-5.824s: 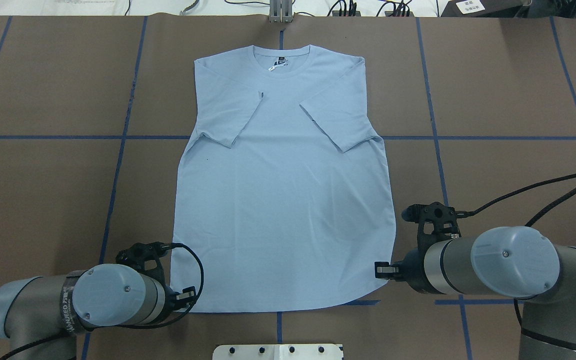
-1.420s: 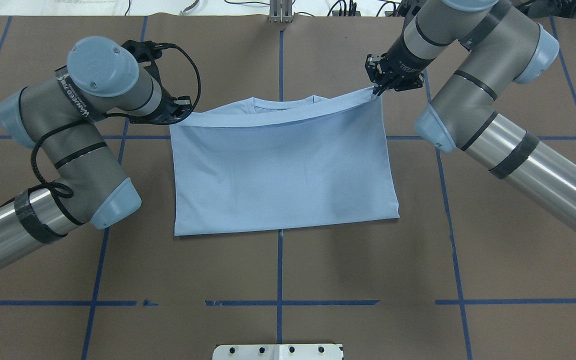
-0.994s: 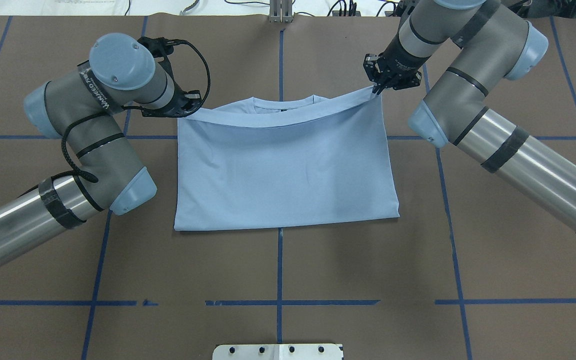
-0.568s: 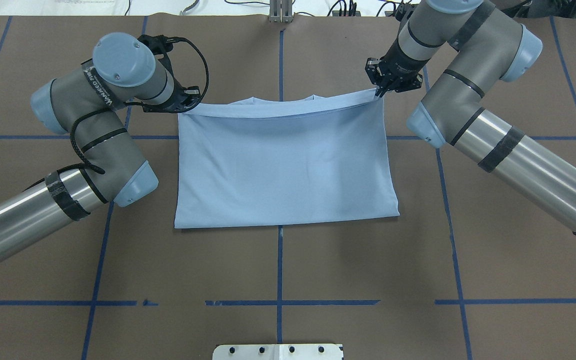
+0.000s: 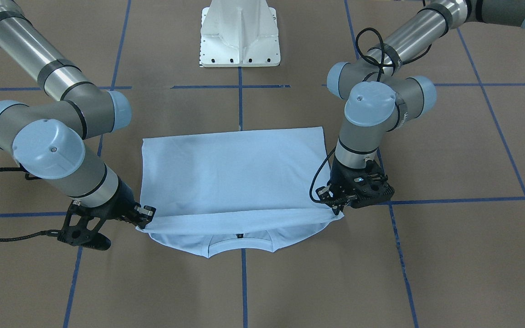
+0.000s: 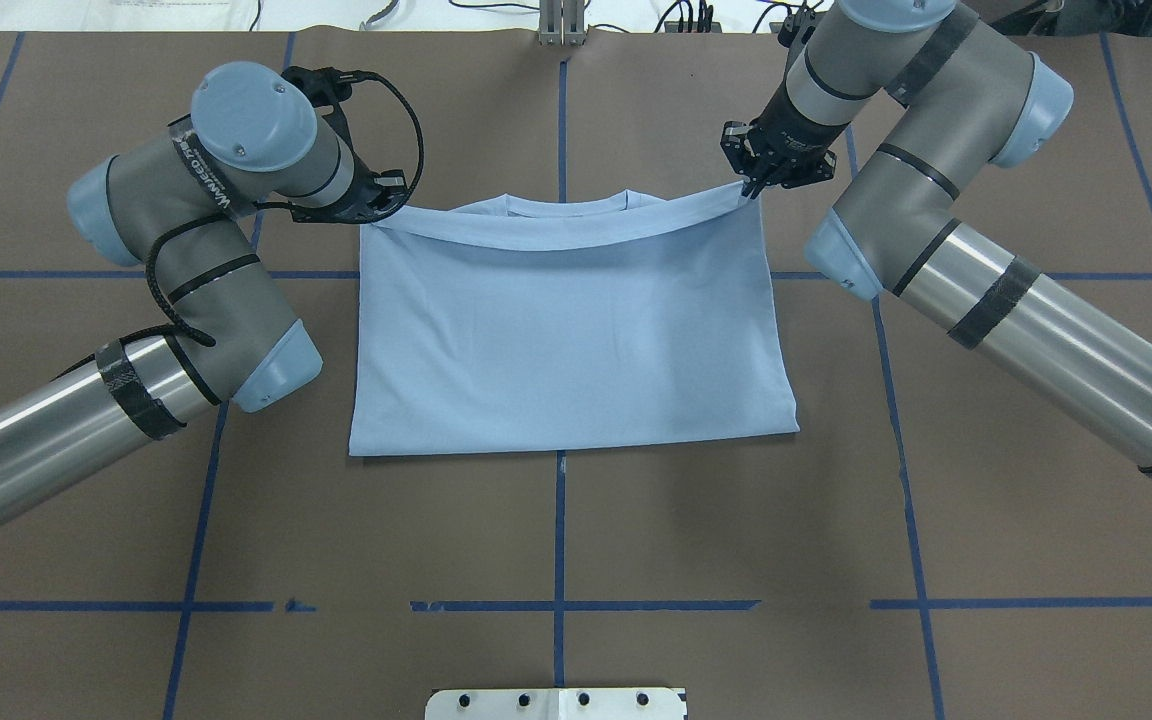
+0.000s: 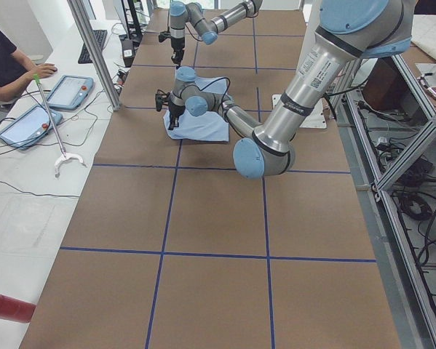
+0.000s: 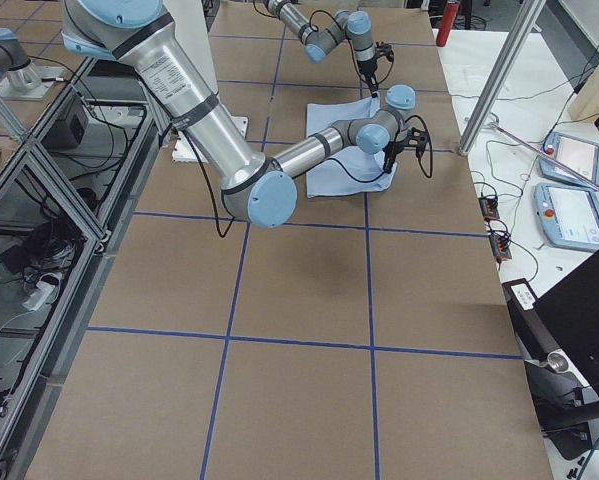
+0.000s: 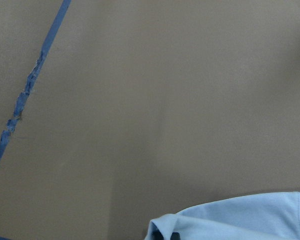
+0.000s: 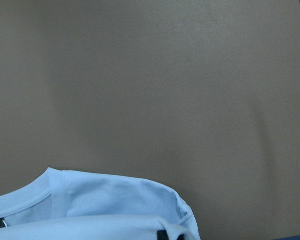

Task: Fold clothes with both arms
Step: 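Lower the hem at the collar and open both grippers, then move the right gripper down to the folded shirt's side edge and grasp it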

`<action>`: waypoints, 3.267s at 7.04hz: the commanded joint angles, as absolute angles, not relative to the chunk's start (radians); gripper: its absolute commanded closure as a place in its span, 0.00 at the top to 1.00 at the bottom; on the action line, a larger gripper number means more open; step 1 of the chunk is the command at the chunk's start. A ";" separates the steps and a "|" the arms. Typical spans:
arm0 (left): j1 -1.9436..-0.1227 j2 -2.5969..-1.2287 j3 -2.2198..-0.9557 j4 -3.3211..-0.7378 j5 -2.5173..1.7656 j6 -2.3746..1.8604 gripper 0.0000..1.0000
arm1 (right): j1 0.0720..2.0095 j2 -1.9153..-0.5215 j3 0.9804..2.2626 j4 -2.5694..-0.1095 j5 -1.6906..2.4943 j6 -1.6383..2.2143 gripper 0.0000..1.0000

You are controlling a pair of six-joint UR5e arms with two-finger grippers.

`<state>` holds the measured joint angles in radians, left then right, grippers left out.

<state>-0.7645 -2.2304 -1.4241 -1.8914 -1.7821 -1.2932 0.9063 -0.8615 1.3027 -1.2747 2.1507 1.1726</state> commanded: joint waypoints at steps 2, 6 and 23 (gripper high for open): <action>-0.762 -2.230 -1.425 -1.890 -1.779 -1.295 1.00 | 0.905 -0.868 1.301 -1.275 2.134 1.129 1.00; -0.767 -2.215 -1.593 -1.785 -1.782 -1.302 1.00 | 0.774 -1.099 1.626 -1.275 2.065 1.158 1.00; -0.753 -2.151 -1.697 -1.764 -1.776 -1.307 1.00 | 0.536 -1.343 1.848 -1.279 1.959 1.275 0.00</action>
